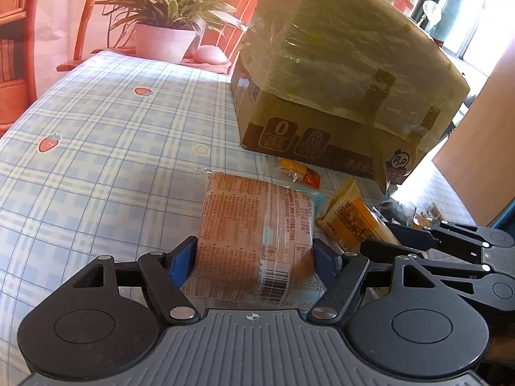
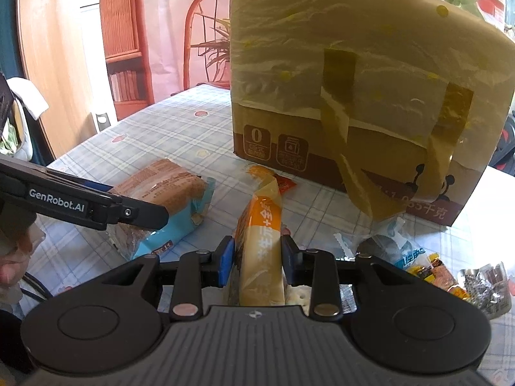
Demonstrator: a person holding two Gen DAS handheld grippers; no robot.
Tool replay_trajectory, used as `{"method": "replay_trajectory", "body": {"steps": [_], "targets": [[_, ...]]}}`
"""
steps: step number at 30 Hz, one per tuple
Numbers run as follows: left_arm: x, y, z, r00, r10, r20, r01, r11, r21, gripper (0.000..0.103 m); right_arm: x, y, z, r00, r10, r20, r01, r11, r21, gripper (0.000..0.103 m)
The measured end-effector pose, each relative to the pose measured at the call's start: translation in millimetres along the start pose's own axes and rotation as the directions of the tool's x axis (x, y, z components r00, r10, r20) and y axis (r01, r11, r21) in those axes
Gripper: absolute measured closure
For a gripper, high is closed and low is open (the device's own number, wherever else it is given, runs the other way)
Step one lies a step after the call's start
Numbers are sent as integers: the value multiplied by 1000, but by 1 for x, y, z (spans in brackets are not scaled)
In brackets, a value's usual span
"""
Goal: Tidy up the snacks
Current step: 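Lift both held snacks off the table toward the box, then lower both held snacks into the box and open both grippers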
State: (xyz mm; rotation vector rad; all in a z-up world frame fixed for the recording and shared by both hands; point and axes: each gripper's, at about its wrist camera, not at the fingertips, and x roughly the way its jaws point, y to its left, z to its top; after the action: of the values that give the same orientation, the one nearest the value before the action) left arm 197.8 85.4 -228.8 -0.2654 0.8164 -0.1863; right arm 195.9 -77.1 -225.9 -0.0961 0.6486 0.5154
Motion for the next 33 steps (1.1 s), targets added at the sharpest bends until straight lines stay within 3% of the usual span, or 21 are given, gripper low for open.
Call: {"method": "replay_trajectory", "body": {"steps": [11,19,33], "targets": [[-22,2,5,997,9,78,-6,999,-36,28,-20,-10,6,995,5,100,-10,999,48,72],[-47,-10,34,989,-18,147,18,1000,2,28,-45,-31,23,980,-7,198,-16,994,112,72],[-96,-82,145,924,-155,350,104,982,161,28,-108,-74,97,902,-48,429,-7,992,125,72]]}}
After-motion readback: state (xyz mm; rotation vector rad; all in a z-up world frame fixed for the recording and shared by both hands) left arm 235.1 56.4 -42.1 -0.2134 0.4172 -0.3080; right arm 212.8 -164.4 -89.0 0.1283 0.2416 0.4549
